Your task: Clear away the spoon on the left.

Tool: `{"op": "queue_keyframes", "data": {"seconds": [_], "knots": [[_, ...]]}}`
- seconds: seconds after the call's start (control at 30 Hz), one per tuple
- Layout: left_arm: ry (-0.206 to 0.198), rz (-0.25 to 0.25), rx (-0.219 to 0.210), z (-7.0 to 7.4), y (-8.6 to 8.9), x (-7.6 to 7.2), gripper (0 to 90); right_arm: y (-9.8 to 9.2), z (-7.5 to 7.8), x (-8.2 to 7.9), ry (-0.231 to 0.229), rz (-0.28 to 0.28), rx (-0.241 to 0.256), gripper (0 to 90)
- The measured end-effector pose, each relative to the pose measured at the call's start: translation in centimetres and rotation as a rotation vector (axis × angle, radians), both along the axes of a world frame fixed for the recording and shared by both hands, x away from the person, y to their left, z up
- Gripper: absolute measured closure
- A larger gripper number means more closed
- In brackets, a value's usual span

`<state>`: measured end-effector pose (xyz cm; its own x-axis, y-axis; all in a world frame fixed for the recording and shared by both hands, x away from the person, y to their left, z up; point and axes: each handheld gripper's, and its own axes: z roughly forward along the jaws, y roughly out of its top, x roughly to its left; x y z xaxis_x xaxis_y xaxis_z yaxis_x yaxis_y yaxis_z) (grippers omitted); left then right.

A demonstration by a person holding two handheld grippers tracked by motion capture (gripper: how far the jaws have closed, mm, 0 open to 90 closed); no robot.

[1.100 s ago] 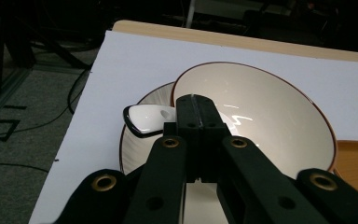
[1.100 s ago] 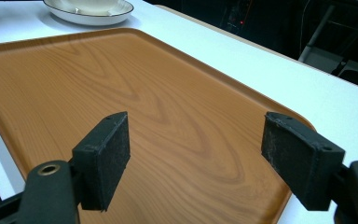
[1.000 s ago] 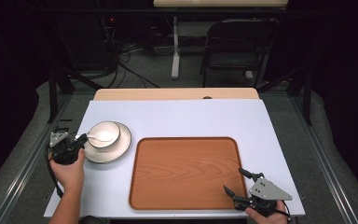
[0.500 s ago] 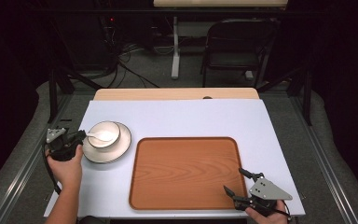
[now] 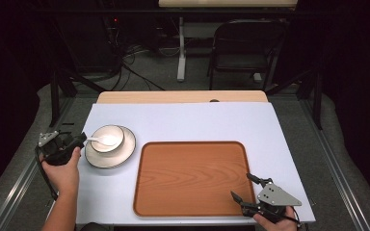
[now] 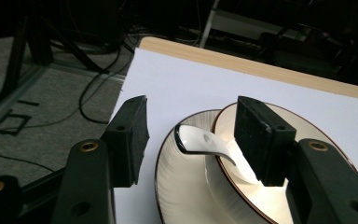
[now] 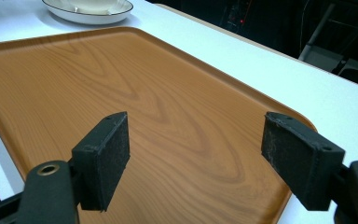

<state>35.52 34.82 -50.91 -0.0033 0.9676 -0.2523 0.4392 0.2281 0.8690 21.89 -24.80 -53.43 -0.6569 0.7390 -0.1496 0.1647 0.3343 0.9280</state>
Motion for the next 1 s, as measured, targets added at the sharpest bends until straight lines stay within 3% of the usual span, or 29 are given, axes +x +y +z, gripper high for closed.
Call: {"op": "queue_keyframes", "data": {"seconds": [0.27, 0.57, 0.83, 1.0], "knots": [[0.023, -0.008, -0.067, -1.5, -0.3, 1.1, 42.4, 0.0, 0.0, 0.0, 0.001, 0.001, -0.001, 23.1], [0.015, -0.018, -0.088, -2.5, -1.1, 1.9, 46.7, 0.0, 0.0, 0.0, 0.002, 0.003, 0.0, 23.1], [-0.013, -0.007, -0.109, -2.8, -1.4, 2.2, 55.6, -0.1, 0.0, 0.0, 0.002, 0.004, 0.0, 23.1], [-0.011, -0.01, -0.099, -3.0, -1.6, 2.3, 61.8, -0.1, 0.0, 0.0, 0.002, 0.005, 0.001, 23.1]]}}
